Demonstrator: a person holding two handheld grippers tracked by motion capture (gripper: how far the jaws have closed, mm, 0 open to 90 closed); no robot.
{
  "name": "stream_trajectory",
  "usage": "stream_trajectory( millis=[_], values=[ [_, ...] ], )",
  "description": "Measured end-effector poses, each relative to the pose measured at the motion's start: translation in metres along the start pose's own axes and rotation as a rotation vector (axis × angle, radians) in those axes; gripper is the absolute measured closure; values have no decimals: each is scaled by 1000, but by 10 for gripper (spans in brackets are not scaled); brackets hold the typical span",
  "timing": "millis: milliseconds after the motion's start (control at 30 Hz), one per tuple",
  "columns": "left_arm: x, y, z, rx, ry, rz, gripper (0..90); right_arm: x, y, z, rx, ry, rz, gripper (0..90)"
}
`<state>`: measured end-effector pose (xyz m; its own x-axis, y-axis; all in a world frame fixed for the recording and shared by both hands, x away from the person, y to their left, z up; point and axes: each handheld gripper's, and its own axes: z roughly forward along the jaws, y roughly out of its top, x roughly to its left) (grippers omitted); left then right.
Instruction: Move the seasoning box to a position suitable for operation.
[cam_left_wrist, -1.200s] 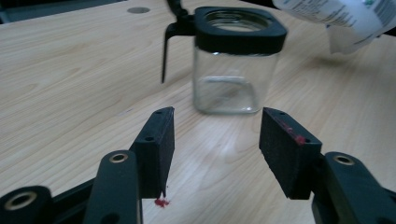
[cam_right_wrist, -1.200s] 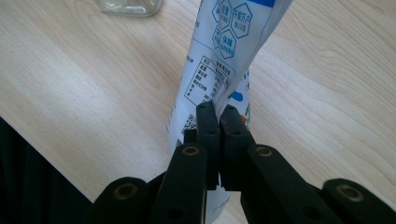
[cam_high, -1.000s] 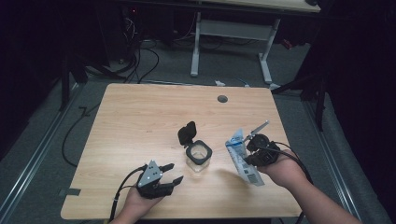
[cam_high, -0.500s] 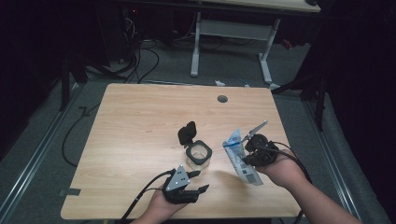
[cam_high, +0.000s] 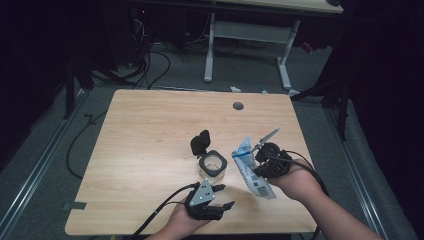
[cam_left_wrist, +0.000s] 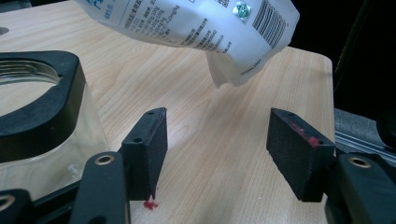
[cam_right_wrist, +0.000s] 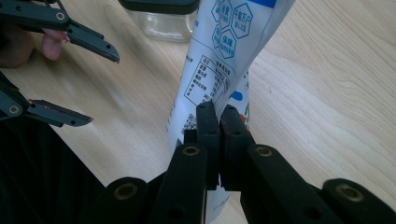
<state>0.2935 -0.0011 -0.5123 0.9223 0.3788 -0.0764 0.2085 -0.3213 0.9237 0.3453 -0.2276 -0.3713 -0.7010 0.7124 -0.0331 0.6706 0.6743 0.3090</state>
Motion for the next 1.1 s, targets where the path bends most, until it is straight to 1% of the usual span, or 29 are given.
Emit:
stream_trajectory(
  millis=[200, 267, 300, 333, 367, 467, 533, 567, 600, 633, 733, 833, 900, 967, 1000, 1033, 1100],
  values=[
    [2, 0, -3, -10, 0, -11, 357, 13, 11, -1, 1, 5, -28, 890],
    [1, -1, -3, -16, -2, -8, 347, 16, 14, -3, 3, 6, -36, 890],
    [0, -1, -2, -15, -1, 1, 344, 18, 15, -3, 2, 9, -37, 890],
    [0, -1, -1, -12, 0, 6, 343, 19, 16, -3, 2, 11, -35, 890],
    [-1, -1, 0, -11, 0, 6, 343, 19, 16, -2, 0, 13, -41, 890],
    [-1, 1, 5, -19, 1, 2, 347, 19, 17, -1, -1, 22, -33, 890],
    [-1, 3, 11, -23, -7, -16, 349, 18, 17, 0, -7, 24, -32, 890],
    [-2, 4, 14, -21, -10, -16, 347, 18, 17, 0, -11, 30, -28, 890],
    [-3, 5, 17, -14, -12, -9, 345, 17, 16, 0, -13, 31, -34, 890],
    [-4, 7, 20, -10, -13, -3, 342, 17, 16, 0, -11, 33, -31, 890],
    [-7, 10, 26, -17, -9, 14, 324, 17, 15, -2, -9, 43, -25, 890],
    [-6, 11, 31, -5, -14, 17, 313, 19, 16, -5, -8, 35, -35, 890],
    [-7, 11, 35, 4, -18, 16, 309, 21, 18, -6, -14, 39, -21, 890],
    [-8, 10, 37, 10, -20, 25, 296, 22, 19, -5, -23, 44, -29, 890],
    [-9, 10, 37, 14, -18, 31, 289, 23, 20, -4, -24, 48, -23, 890],
    [-9, 10, 37, 19, -19, 34, 282, 24, 20, -3, -26, 51, -30, 890],
    [-10, 10, 37, 21, -18, 39, 273, 28, 22, -1, -21, 61, -30, 890]
  ],
)
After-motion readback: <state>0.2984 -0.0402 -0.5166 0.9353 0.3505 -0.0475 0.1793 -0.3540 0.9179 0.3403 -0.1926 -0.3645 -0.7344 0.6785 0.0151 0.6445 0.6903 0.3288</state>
